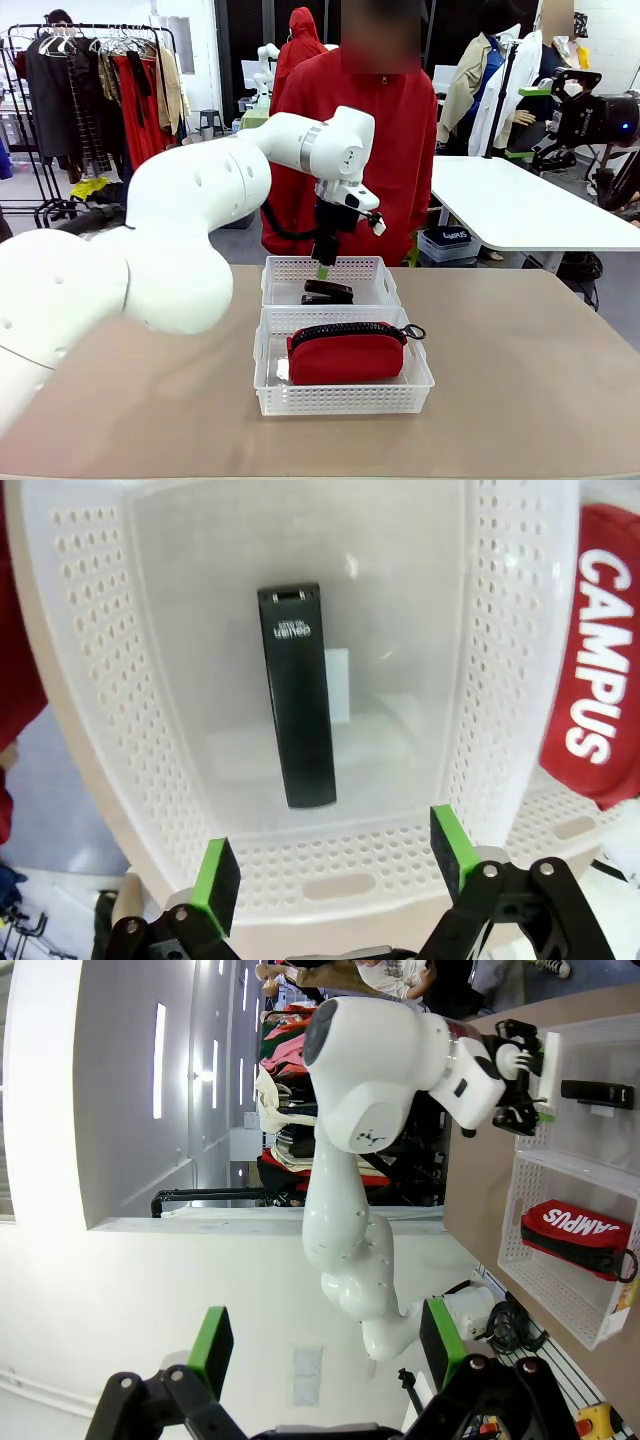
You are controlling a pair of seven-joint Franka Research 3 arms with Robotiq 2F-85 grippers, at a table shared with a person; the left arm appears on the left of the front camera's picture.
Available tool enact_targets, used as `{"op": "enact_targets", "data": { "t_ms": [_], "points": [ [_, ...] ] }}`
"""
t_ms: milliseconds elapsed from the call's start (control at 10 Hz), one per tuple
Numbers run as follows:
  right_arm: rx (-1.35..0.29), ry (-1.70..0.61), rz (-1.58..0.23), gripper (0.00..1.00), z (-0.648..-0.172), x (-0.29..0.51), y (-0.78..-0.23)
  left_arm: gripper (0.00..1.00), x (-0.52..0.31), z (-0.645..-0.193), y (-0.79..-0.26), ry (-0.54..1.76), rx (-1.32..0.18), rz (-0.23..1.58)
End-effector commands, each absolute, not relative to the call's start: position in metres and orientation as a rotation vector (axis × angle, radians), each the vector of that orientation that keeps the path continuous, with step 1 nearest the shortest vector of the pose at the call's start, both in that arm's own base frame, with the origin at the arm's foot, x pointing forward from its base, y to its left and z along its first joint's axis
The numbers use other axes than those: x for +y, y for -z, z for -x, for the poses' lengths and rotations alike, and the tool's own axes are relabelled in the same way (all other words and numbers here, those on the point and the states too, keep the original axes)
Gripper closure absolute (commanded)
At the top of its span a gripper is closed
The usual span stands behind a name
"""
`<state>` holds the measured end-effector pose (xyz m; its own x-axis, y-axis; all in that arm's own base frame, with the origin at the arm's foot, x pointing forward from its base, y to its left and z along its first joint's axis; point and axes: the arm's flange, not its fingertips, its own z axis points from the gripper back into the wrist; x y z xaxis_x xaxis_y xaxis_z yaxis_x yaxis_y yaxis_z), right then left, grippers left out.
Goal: Distribute items into two baskets.
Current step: Place the picked Stapler into the Organizing basket as instructed by the person.
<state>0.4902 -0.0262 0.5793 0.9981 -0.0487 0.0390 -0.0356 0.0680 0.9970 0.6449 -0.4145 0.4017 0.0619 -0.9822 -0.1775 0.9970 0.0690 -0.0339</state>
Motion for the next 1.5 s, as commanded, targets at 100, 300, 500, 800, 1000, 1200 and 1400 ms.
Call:
{"op": "enact_targets", "data": {
  "t_ms": [100, 300, 500, 800, 1000, 1200, 1400],
  "points": [
    [-0.080, 0.015, -1.500, 0.00, -0.488, -0.023, -0.580, 0.00, -0.392, -0.634, -0.423, 1.490, 0.194, -0.027],
    [-0.080, 0.015, -1.500, 0.00, -0.488, -0.023, -0.580, 0.00, -0.373, -0.619, -0.440, 1.455, 0.172, -0.044],
    [-0.080, 0.015, -1.500, 0.00, -0.488, -0.023, -0.580, 0.00, -0.349, -0.594, -0.456, 1.352, 0.256, -0.027],
    [-0.080, 0.015, -1.500, 0.00, -0.488, -0.023, -0.580, 0.00, -0.286, -0.560, -0.475, 1.206, 0.411, 0.095],
    [-0.080, 0.015, -1.500, 0.00, -0.488, -0.023, -0.580, 0.00, -0.260, -0.529, -0.486, 1.108, 0.355, 0.252],
    [-0.080, 0.015, -1.500, 0.00, -0.488, -0.023, -0.580, 0.00, -0.227, -0.506, -0.498, 0.979, 0.289, 0.435],
    [-0.080, 0.015, -1.500, 0.00, -0.488, -0.023, -0.580, 0.00, -0.196, -0.489, -0.507, 0.860, 0.248, 0.598]
  ]
}}
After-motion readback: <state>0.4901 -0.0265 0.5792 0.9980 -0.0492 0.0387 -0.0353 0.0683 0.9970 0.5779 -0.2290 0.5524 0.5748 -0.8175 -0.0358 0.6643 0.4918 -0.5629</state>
